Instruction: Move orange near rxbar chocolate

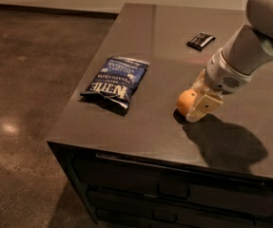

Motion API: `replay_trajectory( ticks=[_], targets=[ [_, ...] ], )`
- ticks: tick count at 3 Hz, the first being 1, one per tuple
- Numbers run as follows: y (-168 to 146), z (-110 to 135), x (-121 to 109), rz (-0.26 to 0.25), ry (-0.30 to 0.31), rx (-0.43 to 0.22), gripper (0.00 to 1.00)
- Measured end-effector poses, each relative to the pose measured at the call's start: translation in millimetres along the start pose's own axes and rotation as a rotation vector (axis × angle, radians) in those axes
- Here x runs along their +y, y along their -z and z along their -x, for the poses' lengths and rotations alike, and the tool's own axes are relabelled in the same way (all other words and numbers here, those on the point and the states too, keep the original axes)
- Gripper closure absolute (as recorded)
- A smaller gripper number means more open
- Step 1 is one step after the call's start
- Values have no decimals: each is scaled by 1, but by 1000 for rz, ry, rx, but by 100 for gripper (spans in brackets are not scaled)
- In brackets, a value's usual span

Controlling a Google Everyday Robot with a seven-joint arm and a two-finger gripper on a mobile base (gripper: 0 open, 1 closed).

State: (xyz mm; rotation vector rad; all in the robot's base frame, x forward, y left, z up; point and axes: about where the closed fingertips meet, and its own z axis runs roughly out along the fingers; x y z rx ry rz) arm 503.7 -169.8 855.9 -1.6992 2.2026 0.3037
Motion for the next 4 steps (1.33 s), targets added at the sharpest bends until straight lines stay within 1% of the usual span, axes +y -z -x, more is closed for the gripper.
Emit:
replay_trajectory(
  ticks=[1,2,3,4],
  targets=[
    [6,5,-1,-1,-7,-18,64],
    [26,5,-19,-38,-52,-40,88],
    [52,-1,-51,-105,-124,-53,100],
    [66,-10,-82,-159,-209,-57,100]
  ],
)
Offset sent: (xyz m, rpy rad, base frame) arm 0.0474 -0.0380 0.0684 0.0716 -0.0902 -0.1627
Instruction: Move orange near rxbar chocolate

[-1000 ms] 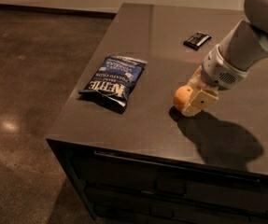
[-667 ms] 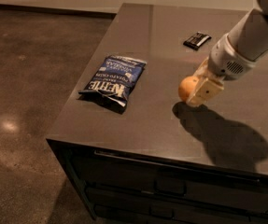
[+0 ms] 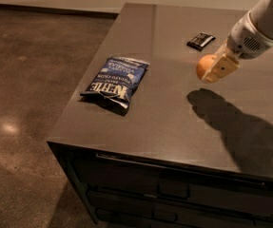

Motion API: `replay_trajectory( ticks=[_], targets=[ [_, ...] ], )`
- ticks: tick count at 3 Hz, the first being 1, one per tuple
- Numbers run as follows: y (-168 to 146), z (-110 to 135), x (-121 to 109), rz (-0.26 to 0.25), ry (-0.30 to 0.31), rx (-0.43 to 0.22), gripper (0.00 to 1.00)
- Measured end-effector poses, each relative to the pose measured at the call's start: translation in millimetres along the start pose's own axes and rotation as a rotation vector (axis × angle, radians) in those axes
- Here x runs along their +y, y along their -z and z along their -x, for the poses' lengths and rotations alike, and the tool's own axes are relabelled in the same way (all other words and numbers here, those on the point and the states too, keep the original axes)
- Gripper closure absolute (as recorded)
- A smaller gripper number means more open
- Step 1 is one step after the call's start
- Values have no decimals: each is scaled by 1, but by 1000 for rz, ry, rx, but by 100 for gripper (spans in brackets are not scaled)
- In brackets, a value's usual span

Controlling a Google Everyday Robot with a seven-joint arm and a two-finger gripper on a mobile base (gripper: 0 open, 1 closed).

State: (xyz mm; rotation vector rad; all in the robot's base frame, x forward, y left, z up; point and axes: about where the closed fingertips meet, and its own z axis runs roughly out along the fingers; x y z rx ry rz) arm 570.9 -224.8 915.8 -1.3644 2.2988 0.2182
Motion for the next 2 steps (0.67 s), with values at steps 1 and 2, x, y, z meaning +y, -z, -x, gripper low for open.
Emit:
replay_trajectory(
  ticks=[1,2],
  targets=[
    [-1,-5,-27,-51,-81,-8,100],
    [-1,-5,-30,-56,-93,-9,100]
  ],
)
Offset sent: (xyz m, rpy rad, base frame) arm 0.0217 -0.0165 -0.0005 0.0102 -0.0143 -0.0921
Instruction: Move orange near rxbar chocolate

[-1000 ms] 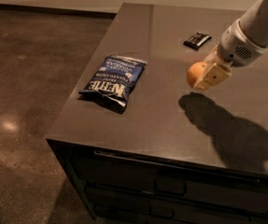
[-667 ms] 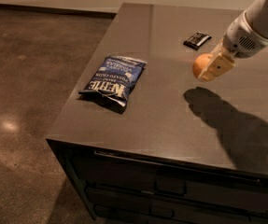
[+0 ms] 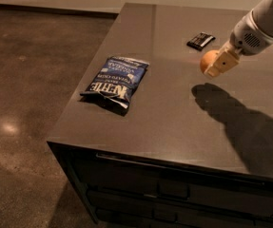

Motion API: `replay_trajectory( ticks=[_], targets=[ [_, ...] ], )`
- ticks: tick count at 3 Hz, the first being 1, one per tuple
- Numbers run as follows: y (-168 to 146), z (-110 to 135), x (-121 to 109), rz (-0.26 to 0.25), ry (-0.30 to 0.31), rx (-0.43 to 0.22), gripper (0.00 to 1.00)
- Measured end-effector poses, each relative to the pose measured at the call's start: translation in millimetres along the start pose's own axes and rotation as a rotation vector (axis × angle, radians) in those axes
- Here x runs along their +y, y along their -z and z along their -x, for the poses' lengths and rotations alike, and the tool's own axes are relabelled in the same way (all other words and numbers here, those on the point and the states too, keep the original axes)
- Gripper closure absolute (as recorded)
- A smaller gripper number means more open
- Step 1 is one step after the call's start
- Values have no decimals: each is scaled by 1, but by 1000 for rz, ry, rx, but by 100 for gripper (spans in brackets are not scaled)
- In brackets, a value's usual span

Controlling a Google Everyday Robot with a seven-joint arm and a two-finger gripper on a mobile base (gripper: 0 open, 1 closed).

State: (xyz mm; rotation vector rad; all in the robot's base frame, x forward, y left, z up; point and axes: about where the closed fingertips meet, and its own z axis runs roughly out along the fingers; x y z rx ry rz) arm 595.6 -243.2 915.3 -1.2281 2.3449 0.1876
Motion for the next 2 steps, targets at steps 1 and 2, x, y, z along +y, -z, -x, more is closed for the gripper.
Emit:
replay_trajectory(
  ticks=[1,2],
  targets=[
    [-3,1,-1,-6,-16,8,100],
    [0,8,-26,-103,-108,-2,100]
  ],
)
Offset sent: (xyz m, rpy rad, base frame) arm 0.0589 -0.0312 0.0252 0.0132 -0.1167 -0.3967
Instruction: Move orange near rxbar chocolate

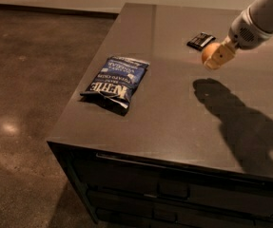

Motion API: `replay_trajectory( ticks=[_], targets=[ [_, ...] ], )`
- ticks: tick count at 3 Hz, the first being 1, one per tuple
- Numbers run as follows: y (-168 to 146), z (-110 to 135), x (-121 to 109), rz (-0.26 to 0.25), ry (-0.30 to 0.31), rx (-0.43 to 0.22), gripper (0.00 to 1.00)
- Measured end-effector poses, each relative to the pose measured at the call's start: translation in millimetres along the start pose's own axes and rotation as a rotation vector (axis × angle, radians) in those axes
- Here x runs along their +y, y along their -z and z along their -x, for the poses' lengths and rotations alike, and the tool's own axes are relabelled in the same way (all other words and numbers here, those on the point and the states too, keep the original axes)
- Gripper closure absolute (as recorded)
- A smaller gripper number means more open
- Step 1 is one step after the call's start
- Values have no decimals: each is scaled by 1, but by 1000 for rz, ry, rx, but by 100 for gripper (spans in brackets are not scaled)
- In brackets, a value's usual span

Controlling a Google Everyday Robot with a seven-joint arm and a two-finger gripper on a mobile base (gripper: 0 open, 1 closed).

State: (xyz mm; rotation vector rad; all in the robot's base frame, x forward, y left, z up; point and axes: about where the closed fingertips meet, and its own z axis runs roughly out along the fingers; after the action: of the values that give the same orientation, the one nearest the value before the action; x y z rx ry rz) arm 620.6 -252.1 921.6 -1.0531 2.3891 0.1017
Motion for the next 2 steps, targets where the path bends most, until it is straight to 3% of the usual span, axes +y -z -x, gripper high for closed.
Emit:
replay_trajectory(
  ticks=[1,2],
  targets=[
    [0,15,-44,-99,-133,-47,100],
    [-6,23,-76,-127,-217,-92,100]
  ],
)
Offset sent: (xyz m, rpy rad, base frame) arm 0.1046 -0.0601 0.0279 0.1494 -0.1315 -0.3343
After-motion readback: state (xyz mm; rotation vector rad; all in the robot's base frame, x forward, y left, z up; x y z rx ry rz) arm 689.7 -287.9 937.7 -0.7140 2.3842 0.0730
